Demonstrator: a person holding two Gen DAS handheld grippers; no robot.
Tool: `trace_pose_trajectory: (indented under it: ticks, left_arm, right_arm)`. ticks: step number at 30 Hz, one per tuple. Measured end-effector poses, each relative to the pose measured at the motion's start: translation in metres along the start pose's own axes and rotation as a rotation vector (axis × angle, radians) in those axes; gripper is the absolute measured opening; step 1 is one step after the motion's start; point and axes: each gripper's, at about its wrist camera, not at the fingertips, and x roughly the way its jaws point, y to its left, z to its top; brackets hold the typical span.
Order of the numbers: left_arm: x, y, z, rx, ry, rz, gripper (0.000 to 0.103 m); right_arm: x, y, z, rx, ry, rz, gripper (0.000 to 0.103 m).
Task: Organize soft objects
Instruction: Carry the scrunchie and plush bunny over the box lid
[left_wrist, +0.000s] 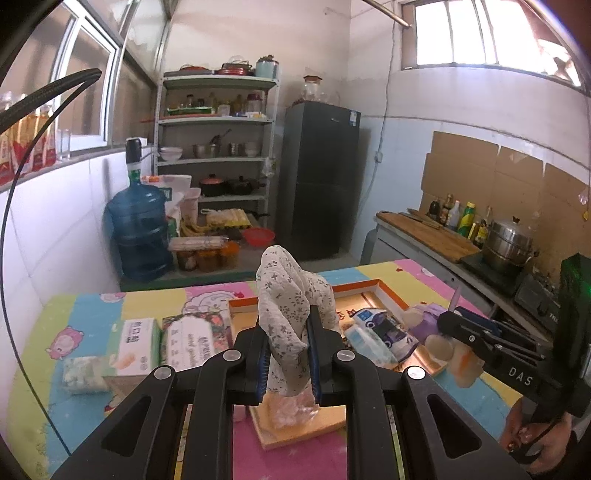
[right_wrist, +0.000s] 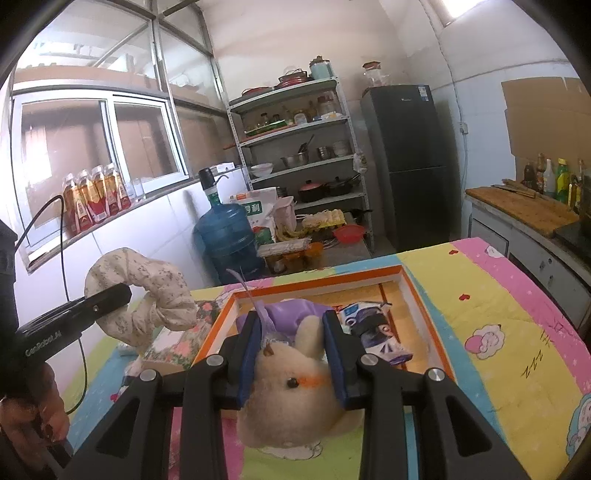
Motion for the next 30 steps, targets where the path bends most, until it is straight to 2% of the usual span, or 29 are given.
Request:
trace_pose_trajectory:
  ticks: [16, 22, 30]
  left_arm:
    - [0.064, -0.018, 0.013, 0.016, 0.068, 0.031, 0.017]
    - [0.088, -0.019, 0.016, 0.012, 0.096, 0.041, 0.017]
    - [0.119, -0.015, 0.015, -0.005, 0.143, 0.036, 0.017]
  right_arm:
    - [0.03, -0.03, 0.02, -0.012, 0.015, 0.005, 0.034]
    - [0.051, -0.037, 0.033, -0.022, 0.027, 0.012, 0.034]
    - [0.092, -0.045, 0.046, -0.018, 0.092, 0.029, 0.034]
